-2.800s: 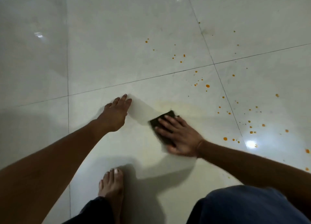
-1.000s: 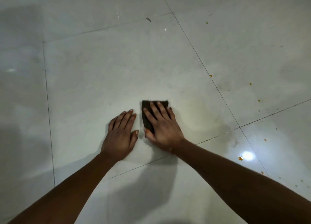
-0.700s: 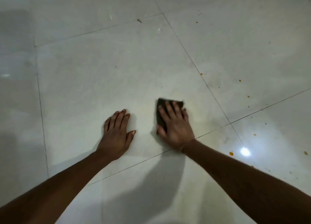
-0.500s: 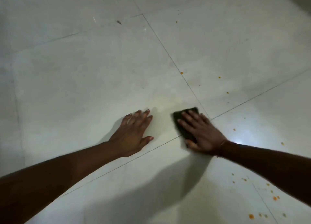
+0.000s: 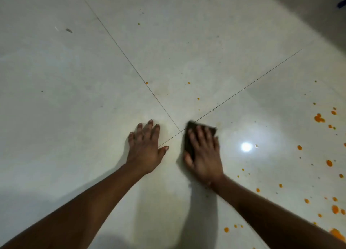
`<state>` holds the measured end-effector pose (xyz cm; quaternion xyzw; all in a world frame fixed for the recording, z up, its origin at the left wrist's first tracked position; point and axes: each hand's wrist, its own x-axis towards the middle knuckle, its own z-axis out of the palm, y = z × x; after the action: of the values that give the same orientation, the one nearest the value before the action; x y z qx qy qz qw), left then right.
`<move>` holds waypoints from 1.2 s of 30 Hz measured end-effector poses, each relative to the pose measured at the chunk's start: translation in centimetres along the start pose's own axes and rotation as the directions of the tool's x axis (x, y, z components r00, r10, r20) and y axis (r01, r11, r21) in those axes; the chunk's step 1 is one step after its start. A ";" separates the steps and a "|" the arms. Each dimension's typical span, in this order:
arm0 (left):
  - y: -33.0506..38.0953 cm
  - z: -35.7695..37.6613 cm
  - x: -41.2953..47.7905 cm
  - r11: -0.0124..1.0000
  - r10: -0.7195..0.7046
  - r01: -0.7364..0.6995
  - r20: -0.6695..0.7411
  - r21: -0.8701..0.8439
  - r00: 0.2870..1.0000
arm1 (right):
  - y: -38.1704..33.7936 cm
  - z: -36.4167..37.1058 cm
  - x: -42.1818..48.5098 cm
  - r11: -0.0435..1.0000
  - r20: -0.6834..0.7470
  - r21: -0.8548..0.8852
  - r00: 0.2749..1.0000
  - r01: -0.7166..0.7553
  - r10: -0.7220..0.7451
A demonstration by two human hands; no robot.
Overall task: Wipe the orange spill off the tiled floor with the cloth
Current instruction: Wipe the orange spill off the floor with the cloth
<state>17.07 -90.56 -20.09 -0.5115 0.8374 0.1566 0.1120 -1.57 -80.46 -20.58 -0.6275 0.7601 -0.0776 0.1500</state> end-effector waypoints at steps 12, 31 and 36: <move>1.4 -3.6 0.8 0.995 -0.081 0.067 0.245 0.068 0.966 | 3.8 -0.4 1.0 0.830 0.156 -0.056 0.826 0.556 -0.542; -1.5 -9.4 17.3 0.996 0.031 -0.050 0.247 0.069 0.968 | 5.9 -4.0 22.3 0.996 -0.019 -0.085 1.000 0.006 -0.008; -4.2 -11.0 16.5 0.996 0.093 -0.094 0.181 -0.003 0.979 | -1.7 -2.1 21.4 0.991 0.037 -0.035 0.991 0.128 -0.127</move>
<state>13.01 -110.07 -16.30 -0.4550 0.8472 0.2053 0.1817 -4.26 -101.84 -20.87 -0.6788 0.7169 -0.0619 0.1464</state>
